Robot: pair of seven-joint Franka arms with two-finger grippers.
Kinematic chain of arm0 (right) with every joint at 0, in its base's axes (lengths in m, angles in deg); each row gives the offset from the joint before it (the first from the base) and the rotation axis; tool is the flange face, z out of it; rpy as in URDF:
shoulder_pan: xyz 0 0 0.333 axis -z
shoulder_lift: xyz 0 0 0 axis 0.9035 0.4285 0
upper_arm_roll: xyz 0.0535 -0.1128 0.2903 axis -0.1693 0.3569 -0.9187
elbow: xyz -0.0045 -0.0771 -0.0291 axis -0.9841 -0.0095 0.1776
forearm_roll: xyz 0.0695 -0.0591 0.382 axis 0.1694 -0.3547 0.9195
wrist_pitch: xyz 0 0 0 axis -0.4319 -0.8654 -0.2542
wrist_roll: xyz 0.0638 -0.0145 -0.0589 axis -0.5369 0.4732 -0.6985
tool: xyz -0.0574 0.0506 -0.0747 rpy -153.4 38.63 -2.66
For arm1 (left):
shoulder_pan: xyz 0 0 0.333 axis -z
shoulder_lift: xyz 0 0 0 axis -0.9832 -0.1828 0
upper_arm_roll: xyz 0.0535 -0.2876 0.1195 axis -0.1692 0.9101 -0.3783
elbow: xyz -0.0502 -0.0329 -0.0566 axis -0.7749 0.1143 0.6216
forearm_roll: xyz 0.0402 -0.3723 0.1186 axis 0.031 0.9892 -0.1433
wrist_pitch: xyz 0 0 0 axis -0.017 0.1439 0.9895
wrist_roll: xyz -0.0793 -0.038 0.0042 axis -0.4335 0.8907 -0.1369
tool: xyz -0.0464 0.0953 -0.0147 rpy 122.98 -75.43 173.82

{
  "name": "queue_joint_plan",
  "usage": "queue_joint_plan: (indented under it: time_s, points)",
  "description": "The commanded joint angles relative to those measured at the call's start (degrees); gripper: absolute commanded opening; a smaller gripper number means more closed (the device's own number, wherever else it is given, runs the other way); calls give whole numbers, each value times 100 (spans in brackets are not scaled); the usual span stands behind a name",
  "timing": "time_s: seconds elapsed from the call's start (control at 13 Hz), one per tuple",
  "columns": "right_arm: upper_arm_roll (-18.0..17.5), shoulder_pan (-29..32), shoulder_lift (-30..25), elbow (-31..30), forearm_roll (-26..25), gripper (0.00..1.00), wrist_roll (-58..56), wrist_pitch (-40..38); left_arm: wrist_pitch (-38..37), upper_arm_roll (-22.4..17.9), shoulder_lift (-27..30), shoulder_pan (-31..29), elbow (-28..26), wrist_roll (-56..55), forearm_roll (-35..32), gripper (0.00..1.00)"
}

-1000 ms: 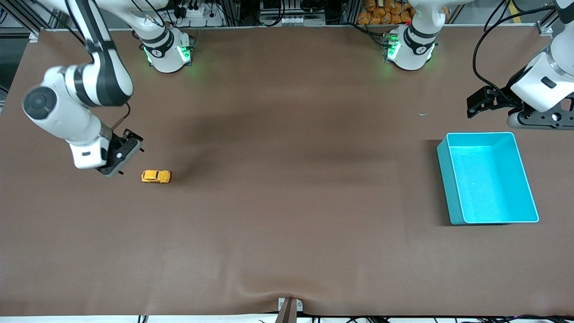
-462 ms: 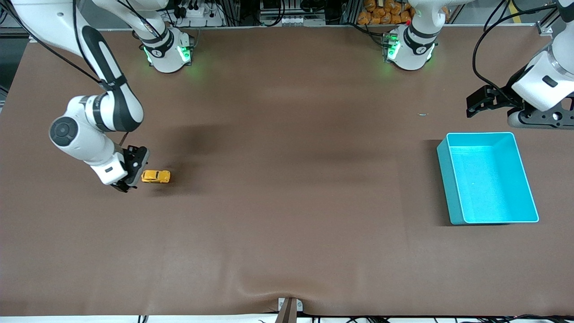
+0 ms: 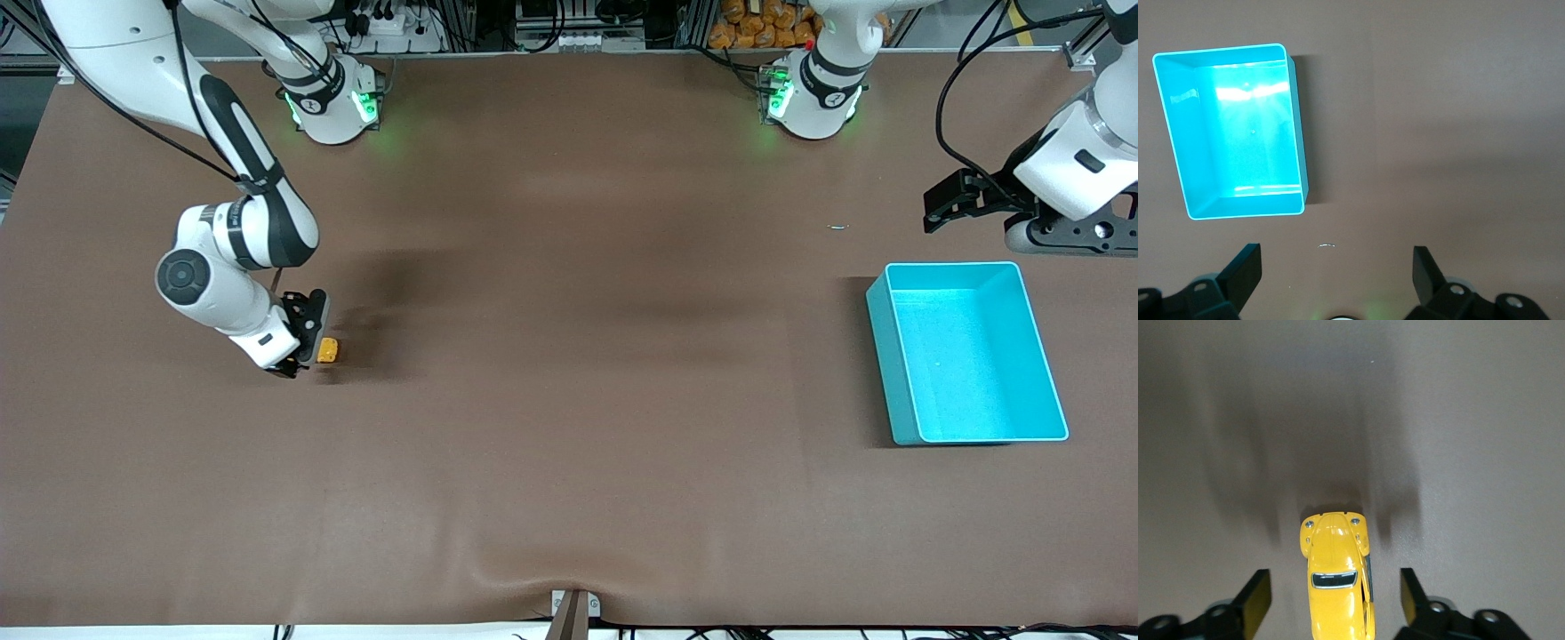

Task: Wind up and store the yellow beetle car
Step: 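Reach the open right gripper down over the yellow toy car, then close the right gripper on the yellow car's body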

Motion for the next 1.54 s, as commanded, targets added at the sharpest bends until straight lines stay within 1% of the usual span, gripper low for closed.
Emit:
queue_joint_plan:
  time_s: [0.0,0.15,0.31,0.38,0.62,0.77,0.85,0.92,1.08,1.46]
  points:
    - [4,18,71,51,-172,82,-65,23,-11,12,2,-44,57,42,123,100]
    - [12,27,71,51,-260,81,-65,23,-11,3,2,-71,57,42,123,100]
    - [12,53,124,43,-269,78,-57,93,6,3,2,-62,57,42,105,100]
    - [12,71,185,34,-278,73,-56,155,6,3,2,-45,57,42,96,100]
    - [12,62,247,34,-278,48,-65,226,33,3,2,-27,65,42,96,100]
    - [21,62,256,34,-287,29,-65,234,33,12,2,-18,65,42,96,100]
    - [21,62,273,42,-287,21,-74,234,41,12,2,-18,65,42,105,100]
    - [21,62,291,43,-295,19,-74,234,33,12,11,-10,65,42,114,100]
    - [12,79,309,60,-540,17,-74,252,33,81,20,-9,65,16,105,100]
    - [21,351,414,60,-717,17,-92,349,33,161,37,-9,65,7,114,100]
